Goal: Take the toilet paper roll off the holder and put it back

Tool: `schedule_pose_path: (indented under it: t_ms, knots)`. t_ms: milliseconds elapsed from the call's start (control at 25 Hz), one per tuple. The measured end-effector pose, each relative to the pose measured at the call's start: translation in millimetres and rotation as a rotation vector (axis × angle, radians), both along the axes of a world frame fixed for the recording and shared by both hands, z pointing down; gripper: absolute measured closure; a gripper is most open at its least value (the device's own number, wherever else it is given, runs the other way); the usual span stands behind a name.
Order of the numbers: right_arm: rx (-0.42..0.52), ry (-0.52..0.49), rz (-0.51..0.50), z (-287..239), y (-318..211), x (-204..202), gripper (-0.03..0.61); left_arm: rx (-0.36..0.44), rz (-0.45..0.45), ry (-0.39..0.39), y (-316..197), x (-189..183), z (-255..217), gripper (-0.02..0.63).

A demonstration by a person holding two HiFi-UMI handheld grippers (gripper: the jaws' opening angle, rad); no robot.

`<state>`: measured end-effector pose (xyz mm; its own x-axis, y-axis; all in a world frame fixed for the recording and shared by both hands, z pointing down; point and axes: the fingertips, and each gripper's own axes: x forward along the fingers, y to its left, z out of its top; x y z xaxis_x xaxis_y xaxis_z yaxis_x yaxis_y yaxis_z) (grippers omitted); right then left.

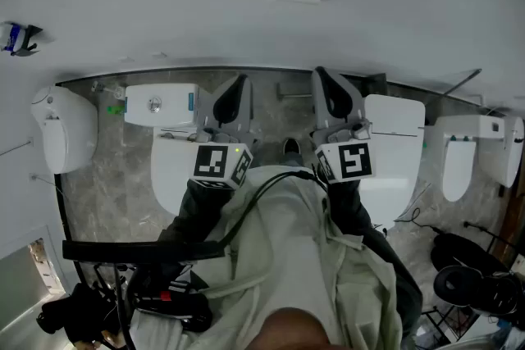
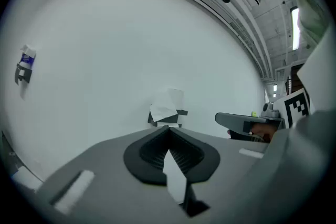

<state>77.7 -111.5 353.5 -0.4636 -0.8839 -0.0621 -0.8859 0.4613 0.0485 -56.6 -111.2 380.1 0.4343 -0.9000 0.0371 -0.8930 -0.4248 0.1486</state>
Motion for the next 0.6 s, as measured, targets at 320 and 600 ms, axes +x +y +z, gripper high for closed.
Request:
schedule_pose_path:
  t_ms: [320, 600]
  knots:
    - [-0.012, -0.001, 0.011, 5.6, 3.7, 3.8, 0.577, -0.008, 0.014, 0.001, 0.2, 6.3, 0.3, 0.607]
    - [-0.013, -0.017, 0.039, 8.5, 7.8, 7.9, 0.577, -0.010, 0.042, -0.002, 3.6, 9.8, 3.2, 0.607]
